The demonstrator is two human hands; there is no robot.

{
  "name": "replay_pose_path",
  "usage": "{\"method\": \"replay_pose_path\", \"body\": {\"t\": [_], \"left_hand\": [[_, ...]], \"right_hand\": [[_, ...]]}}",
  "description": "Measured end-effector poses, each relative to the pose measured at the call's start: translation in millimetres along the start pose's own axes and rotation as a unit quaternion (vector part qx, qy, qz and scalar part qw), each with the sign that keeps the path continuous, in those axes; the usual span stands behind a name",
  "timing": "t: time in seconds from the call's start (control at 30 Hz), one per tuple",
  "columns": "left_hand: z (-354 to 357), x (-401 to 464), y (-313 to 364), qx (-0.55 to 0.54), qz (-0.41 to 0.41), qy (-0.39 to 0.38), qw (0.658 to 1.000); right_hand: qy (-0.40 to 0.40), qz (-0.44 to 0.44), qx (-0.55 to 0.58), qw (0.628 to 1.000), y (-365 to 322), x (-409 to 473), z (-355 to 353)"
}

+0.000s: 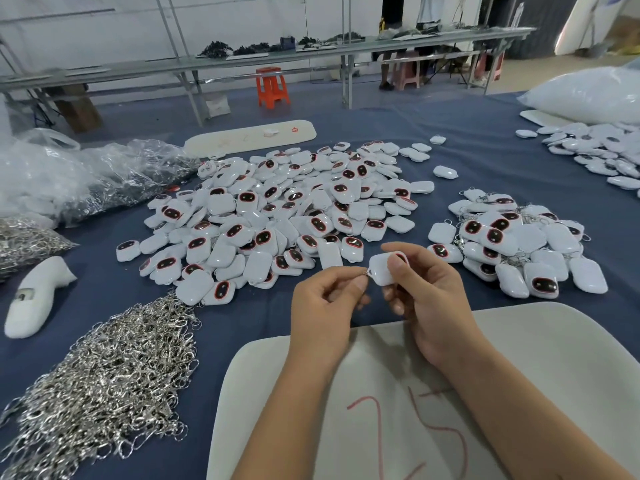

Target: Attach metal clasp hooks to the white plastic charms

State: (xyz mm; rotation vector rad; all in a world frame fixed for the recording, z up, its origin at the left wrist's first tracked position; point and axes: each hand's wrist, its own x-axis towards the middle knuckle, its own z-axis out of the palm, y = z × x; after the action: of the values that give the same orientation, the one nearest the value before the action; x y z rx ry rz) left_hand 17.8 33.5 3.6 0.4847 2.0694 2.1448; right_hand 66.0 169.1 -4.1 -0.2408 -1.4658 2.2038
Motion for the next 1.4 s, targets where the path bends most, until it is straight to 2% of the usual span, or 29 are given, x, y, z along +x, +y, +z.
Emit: {"method": "replay_pose_path", "body": {"t": [0.13,0.33,0.43,0.53,0.67,0.83,0.9,0.97,1.03,1.2,1.3,1.4], "left_hand": [[4.2,-2.4,1.1,-0.051,-0.021,0.005,0.998],[8.1,-4.2,-0.2,0.122,0.052,0.036,0.991],[4.0,-5.4,1.2,0.227,0.124,0.035,0.965],[-2.1,-5.3,3.4,0.349,0.170,0.011,0.922],[-4.4,-6.5,7.0,0.406,0.187,-0.014,0.894],[-2.1,-7.5,5.9,0.465,0.159,-0.014,0.871],[-1.5,-7.8,2.5,0.400,0.135,0.008,0.906],[-2.8,-6.3,0.0,0.252,0.089,0.026,0.963],[-5.0,-2.8,0.7,0.127,0.057,0.032,0.990],[-5.7,1.3,2.2,-0.013,-0.004,0.011,1.000],[-7.6,-0.2,5.4,-0.033,-0.024,-0.032,0.999],[-7.0,-1.3,8.2,-0.028,-0.008,-0.047,0.998]], "right_hand": [[-0.025,0.010,0.030,0.999,-1.2,1.5,0.2],[0.004,0.014,-0.010,1.000,2.5,0.0,0.8],[0.021,0.024,-0.020,0.999,1.9,-0.4,-0.6],[0.033,0.027,-0.042,0.998,1.6,-1.1,0.1],[0.029,0.014,-0.063,0.998,1.8,-3.6,0.7],[0.026,-0.020,-0.129,0.991,3.4,-6.3,2.9],[0.026,-0.027,-0.138,0.990,4.1,-6.4,4.4],[0.023,-0.023,-0.109,0.993,3.4,-6.2,5.1],[0.020,-0.008,-0.061,0.998,1.4,-4.4,5.0],[0.006,0.033,0.025,0.999,-2.2,0.7,1.1],[-0.003,0.049,0.041,0.998,-4.4,2.1,-0.3],[-0.011,0.051,0.035,0.998,-4.4,2.0,-0.7]]}}
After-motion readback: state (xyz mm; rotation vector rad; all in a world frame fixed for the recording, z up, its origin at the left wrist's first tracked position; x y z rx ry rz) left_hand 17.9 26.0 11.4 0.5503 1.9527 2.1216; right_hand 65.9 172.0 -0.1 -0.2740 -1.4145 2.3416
